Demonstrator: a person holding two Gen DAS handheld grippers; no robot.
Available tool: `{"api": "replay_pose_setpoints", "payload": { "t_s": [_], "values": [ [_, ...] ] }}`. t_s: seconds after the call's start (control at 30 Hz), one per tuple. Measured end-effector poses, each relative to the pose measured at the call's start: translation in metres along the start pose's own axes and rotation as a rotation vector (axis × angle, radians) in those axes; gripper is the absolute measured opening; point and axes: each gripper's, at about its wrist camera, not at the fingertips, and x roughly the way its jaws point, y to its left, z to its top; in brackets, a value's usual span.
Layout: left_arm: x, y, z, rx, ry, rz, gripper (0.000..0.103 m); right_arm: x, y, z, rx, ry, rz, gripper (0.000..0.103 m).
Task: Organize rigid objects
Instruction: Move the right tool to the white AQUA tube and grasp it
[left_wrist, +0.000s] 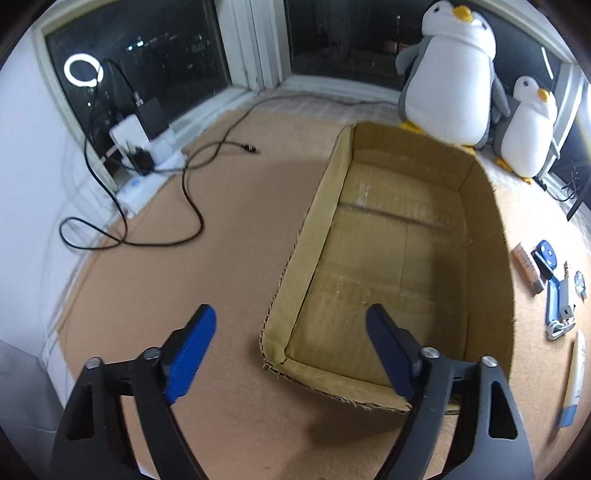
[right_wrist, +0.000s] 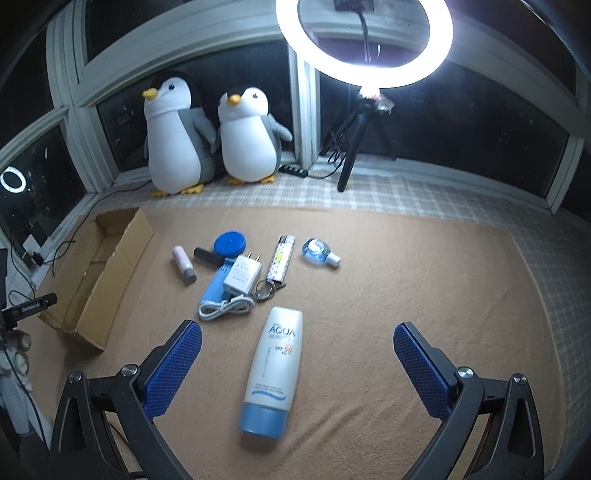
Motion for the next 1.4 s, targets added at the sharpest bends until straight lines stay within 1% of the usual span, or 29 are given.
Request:
{"api": "replay_pose_setpoints", "payload": {
  "t_s": [0.13, 0.2, 0.33, 0.4, 0.47, 0.63, 0.7, 0.87, 0.93, 1.0, 1.03, 1.13, 1.27, 1.4],
  "values": [
    [0.01, -0.002, -0.001, 0.008, 0.027, -0.009, 0.07, 0.019, 0.008, -0.008, -0.014, 0.057, 0.017, 0.103],
    [0.013, -0.003, -0.001, 0.012, 0.032, -0.013, 0.063, 0.029, 0.013, -0.013, -0.027, 0.088, 0.022, 0.103],
    [0.021, -0.006, -0.001, 0.016, 0.049, -0.027, 0.055, 0.048, 0.022, -0.023, -0.057, 0.145, 0.019, 0.102],
    [0.025, -0.006, -0.001, 0.018, 0.055, -0.033, 0.049, 0.054, 0.023, -0.026, -0.065, 0.169, 0.018, 0.102],
    [0.027, -0.006, -0.001, 0.021, 0.061, -0.037, 0.046, 0.062, 0.024, -0.029, -0.073, 0.196, 0.01, 0.101],
    [0.031, -0.005, -0.001, 0.022, 0.066, -0.036, 0.043, 0.078, 0.023, -0.035, -0.085, 0.26, -0.01, 0.096],
    [0.034, -0.004, -0.002, 0.02, 0.072, -0.035, 0.041, 0.084, 0.023, -0.038, -0.092, 0.283, -0.017, 0.09],
    [0.038, -0.004, -0.004, 0.025, 0.076, -0.036, 0.04, 0.094, 0.024, -0.045, -0.108, 0.321, -0.019, 0.085],
    [0.039, -0.004, -0.004, 0.025, 0.077, -0.036, 0.04, 0.098, 0.024, -0.046, -0.111, 0.333, -0.02, 0.079],
    [0.04, -0.003, -0.004, 0.023, 0.08, -0.038, 0.04, 0.102, 0.025, -0.047, -0.116, 0.351, -0.023, 0.065],
    [0.041, -0.002, -0.004, 0.023, 0.08, -0.038, 0.039, 0.105, 0.025, -0.047, -0.117, 0.36, -0.02, 0.062],
    [0.042, -0.002, -0.004, 0.023, 0.08, -0.039, 0.039, 0.108, 0.024, -0.046, -0.115, 0.368, -0.009, 0.059],
    [0.043, -0.002, -0.005, 0.019, 0.081, -0.042, 0.039, 0.108, 0.026, -0.045, -0.121, 0.367, 0.009, 0.047],
    [0.044, -0.001, -0.005, 0.017, 0.081, -0.045, 0.037, 0.109, 0.023, -0.044, -0.104, 0.358, 0.017, 0.045]
  ]
}}
